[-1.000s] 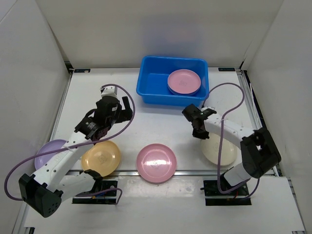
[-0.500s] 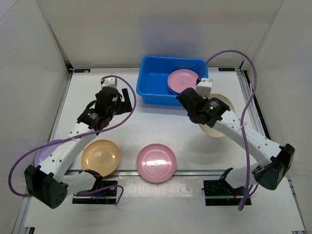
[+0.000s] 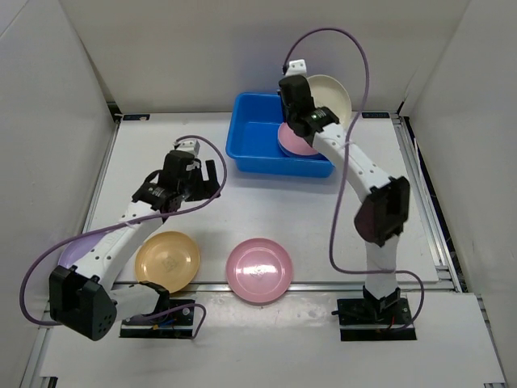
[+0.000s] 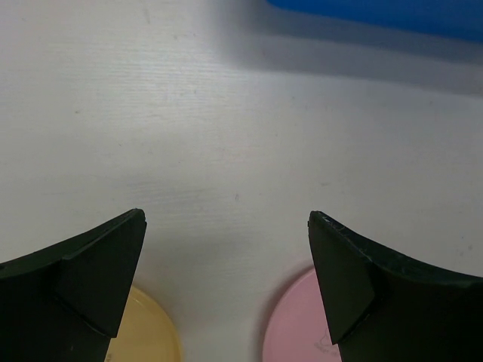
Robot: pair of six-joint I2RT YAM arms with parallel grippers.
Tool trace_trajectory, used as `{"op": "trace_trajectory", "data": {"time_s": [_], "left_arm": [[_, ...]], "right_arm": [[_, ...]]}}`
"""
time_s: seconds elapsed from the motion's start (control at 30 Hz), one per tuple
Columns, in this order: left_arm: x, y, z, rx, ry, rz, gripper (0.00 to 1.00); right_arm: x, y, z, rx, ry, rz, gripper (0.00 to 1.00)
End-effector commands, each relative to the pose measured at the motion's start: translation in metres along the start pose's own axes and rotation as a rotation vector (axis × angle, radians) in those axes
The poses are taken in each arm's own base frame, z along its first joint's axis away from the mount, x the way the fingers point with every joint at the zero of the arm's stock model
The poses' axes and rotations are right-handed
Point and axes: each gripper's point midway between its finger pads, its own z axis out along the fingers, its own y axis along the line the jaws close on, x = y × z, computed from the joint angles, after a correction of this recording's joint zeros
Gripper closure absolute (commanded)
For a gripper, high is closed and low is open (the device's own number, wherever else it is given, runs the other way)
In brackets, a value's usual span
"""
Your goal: Place the plates into the plastic bin on the countertop
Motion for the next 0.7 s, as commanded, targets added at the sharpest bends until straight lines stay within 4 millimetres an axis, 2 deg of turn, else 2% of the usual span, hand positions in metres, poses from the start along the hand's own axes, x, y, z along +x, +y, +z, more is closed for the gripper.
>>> {"op": "trace_trajectory", "data": {"time_s": [0.0, 0.03, 0.07, 0.1, 0.13, 0.17, 0.37, 0.5, 0.67], "left_arm": [[0.019, -0.011, -0.008, 0.103, 0.058, 0.041, 0.01], [0.026, -0.019, -0.009, 0.151, 0.084, 0.050, 0.01], [0.031, -0.019, -0.009, 0.162, 0.102, 0.050, 0.01], [0.040, -0.020, -0.009, 0.177, 0.129, 0.059, 0.01], [0.046, -0.024, -0.010, 0.204, 0.156, 0.060, 0.01], [0.053, -0.025, -0.011, 0.213, 0.177, 0.052, 0.01], [0.098, -0.025, -0.007, 0.215, 0.329, 0.065, 0.01], [0.116, -0.028, -0.007, 0.219, 0.379, 0.079, 0.01], [0.131, -0.029, -0.007, 0.207, 0.422, 0.059, 0.01]], "right_arm": [[-0.025, 0.019, 0.036, -0.095, -0.072, -0.113, 1.00], [-0.024, 0.021, 0.046, -0.083, -0.077, -0.118, 1.00], [-0.005, 0.031, 0.065, -0.090, -0.044, -0.153, 1.00], [-0.011, 0.034, 0.068, -0.099, -0.060, -0.145, 1.00], [-0.006, 0.037, 0.071, -0.101, -0.046, -0.145, 1.00], [0.007, 0.042, 0.080, -0.114, -0.017, -0.146, 1.00], [0.048, 0.039, 0.109, -0.147, 0.062, -0.125, 1.00], [0.069, 0.041, 0.127, -0.202, 0.087, -0.098, 1.00], [0.079, 0.045, 0.145, -0.218, 0.079, -0.152, 0.96]]}}
